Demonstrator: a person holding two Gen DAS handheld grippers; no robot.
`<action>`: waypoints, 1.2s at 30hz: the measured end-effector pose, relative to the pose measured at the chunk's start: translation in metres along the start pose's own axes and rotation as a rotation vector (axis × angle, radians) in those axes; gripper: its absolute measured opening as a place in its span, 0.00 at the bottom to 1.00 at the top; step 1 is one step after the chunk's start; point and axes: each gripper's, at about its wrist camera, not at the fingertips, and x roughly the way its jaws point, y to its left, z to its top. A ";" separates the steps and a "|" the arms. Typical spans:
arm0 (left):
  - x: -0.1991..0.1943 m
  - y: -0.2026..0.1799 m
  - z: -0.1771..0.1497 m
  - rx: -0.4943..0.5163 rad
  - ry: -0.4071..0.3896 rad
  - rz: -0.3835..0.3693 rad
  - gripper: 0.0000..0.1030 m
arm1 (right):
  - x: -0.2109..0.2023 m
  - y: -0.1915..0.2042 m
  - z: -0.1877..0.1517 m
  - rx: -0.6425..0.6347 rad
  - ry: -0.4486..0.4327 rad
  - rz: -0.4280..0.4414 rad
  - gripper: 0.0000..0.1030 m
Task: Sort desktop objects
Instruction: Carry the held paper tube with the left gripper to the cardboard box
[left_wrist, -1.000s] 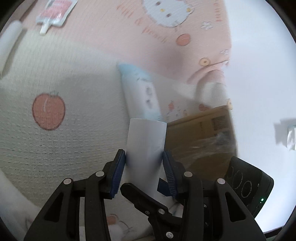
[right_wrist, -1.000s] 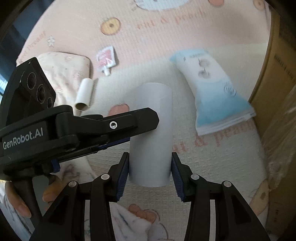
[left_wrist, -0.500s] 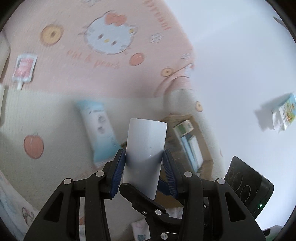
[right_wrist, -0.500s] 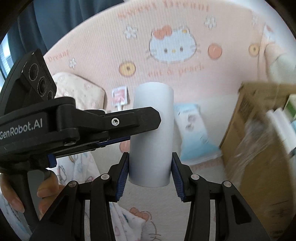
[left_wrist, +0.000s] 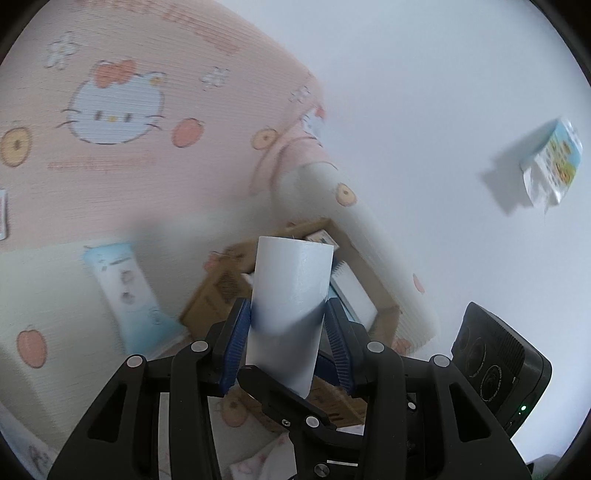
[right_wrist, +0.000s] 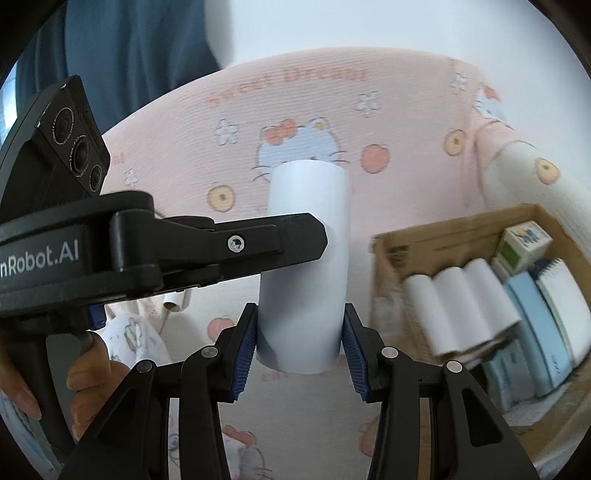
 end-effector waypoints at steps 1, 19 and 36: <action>0.005 -0.006 0.001 0.008 0.007 -0.005 0.44 | -0.004 -0.007 -0.001 0.008 -0.001 -0.008 0.41; 0.101 -0.046 0.052 -0.096 0.148 -0.109 0.44 | -0.020 -0.113 0.038 0.059 0.031 -0.096 0.41; 0.175 -0.021 0.050 -0.258 0.271 -0.033 0.44 | 0.036 -0.171 0.034 0.050 0.240 -0.078 0.41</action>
